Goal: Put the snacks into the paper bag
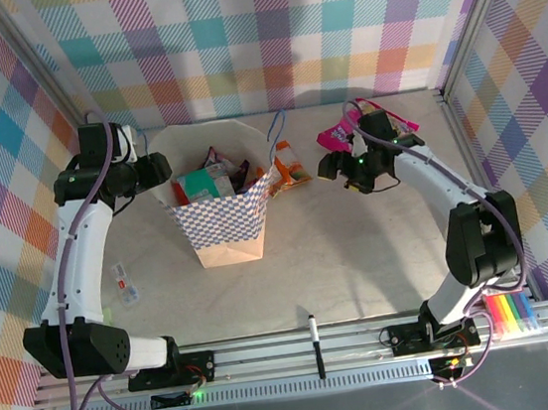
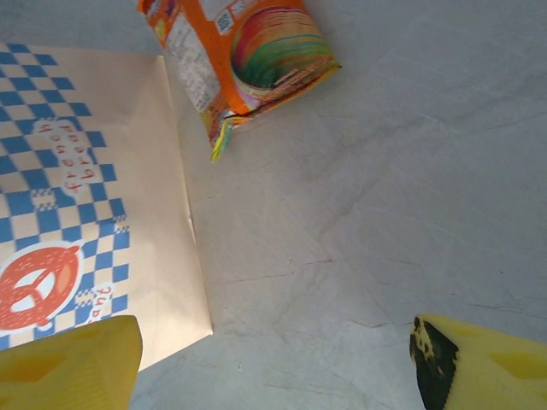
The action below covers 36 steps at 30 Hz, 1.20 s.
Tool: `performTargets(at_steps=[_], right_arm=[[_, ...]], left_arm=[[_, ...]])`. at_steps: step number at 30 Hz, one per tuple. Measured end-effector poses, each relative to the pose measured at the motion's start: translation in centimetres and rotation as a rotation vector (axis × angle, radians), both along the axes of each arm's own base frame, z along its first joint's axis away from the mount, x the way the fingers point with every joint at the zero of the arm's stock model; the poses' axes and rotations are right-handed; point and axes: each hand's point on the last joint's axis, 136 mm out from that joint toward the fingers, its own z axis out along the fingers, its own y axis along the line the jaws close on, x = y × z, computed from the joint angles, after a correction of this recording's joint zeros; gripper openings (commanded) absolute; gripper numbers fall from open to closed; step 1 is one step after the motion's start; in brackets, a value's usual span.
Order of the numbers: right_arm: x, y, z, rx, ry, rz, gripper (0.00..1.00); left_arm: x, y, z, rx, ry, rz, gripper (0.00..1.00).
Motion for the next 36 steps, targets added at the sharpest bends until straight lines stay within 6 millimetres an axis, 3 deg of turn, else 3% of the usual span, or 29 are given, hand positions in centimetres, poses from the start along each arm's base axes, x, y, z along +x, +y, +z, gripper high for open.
performTargets(at_steps=[14, 24, 36], right_arm=[[1.9, 0.3, -4.7, -0.001, 0.093, -0.021, 0.83], [6.0, 2.2, -6.4, 0.053, 0.099, 0.006, 0.82], [8.8, 3.5, -7.4, 0.091, 0.102, 0.027, 0.82]], left_arm=[[0.3, 0.0, -0.6, 0.0, 0.016, 0.0, 0.59], [0.3, 0.0, -0.6, 0.003, 0.017, 0.002, 0.59], [0.4, 0.1, 0.0, 0.007, 0.006, 0.006, 0.59]])
